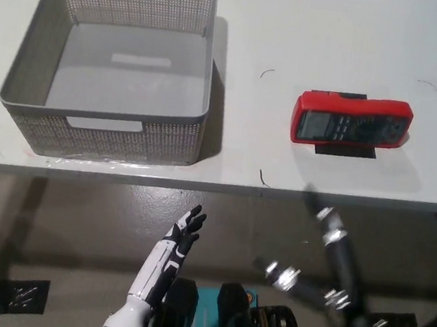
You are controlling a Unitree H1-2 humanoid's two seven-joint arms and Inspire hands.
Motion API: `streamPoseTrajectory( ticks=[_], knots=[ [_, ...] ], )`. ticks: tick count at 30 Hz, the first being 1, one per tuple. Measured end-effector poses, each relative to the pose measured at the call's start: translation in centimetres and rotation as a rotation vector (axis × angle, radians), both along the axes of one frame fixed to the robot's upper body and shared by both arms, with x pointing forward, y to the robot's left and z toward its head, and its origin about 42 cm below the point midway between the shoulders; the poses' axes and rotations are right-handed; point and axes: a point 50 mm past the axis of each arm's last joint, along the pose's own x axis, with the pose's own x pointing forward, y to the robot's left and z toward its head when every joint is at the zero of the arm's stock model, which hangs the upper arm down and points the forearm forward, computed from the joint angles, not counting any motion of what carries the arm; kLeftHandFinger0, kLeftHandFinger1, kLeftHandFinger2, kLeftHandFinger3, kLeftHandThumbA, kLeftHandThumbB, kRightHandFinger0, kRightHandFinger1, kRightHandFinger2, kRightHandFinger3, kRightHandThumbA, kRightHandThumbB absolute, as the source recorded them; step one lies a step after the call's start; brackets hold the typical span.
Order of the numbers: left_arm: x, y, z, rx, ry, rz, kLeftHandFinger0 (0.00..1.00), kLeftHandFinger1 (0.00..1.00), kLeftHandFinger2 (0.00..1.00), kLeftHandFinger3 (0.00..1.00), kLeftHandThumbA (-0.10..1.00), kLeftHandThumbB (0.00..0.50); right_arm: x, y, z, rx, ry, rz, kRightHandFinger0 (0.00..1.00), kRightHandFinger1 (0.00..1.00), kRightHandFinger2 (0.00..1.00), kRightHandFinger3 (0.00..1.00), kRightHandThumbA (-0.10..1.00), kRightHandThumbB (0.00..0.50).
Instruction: Use the right hand to pick up a multimeter on the right side and put it into a container on the left side
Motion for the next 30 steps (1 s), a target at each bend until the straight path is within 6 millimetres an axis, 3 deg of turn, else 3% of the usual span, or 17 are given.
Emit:
streamPoseTrajectory(
  ticks=[3, 5, 8, 10, 14, 17, 22, 26, 30],
  knots=[
    [0.0, 0.0, 0.0, 0.001, 0.001, 0.000, 1.00, 1.00, 1.00, 1.00, 1.00, 0.425, 0.6, -2.2, 4.4, -0.086, -0.132, -0.011, 1.00, 1.00, 1.00, 1.00, 1.00, 0.399],
    [0.0, 0.0, -0.1, 0.002, 0.003, 0.000, 1.00, 1.00, 1.00, 1.00, 1.00, 0.420, 0.7, -3.3, 6.9, -0.154, -0.188, -0.010, 1.00, 1.00, 1.00, 1.00, 1.00, 0.380],
    [0.0, 0.0, -0.2, 0.003, 0.004, 0.000, 1.00, 1.00, 1.00, 1.00, 1.00, 0.408, 1.2, -4.4, 9.5, -0.232, -0.234, -0.013, 1.00, 1.00, 1.00, 1.00, 1.00, 0.371],
    [-0.1, 0.1, -0.2, 0.003, 0.005, 0.001, 1.00, 1.00, 1.00, 1.00, 1.00, 0.402, 1.9, -5.3, 12.2, -0.321, -0.270, -0.014, 1.00, 1.00, 1.00, 1.00, 1.00, 0.417],
    [-0.1, 0.1, -0.2, 0.003, 0.006, 0.001, 1.00, 1.00, 1.00, 1.00, 1.00, 0.417, 4.0, -6.1, 16.1, -0.446, -0.290, -0.025, 1.00, 1.00, 1.00, 1.00, 1.00, 0.423],
    [-0.1, 0.1, -0.3, 0.004, 0.008, 0.002, 1.00, 1.00, 1.00, 1.00, 1.00, 0.408, 5.8, -6.2, 18.9, -0.526, -0.295, -0.024, 1.00, 1.00, 1.00, 1.00, 1.00, 0.449],
    [-0.3, 0.2, -0.5, 0.004, 0.014, 0.003, 1.00, 1.00, 1.00, 1.00, 1.00, 0.406, 10.5, -5.3, 23.4, -0.679, -0.243, -0.009, 1.00, 1.00, 1.00, 1.00, 1.00, 0.476],
    [-0.5, 0.2, -0.6, 0.004, 0.020, 0.004, 1.00, 1.00, 1.00, 1.00, 1.00, 0.407, 13.9, -3.9, 25.1, -0.792, -0.152, 0.012, 1.00, 1.00, 1.00, 1.00, 1.00, 0.458],
    [-0.5, 0.2, -0.6, 0.004, 0.020, 0.004, 1.00, 1.00, 1.00, 1.00, 1.00, 0.404, 17.1, -2.7, 26.2, -0.916, -0.039, 0.025, 1.00, 1.00, 1.00, 1.00, 1.00, 0.477]
  ],
)
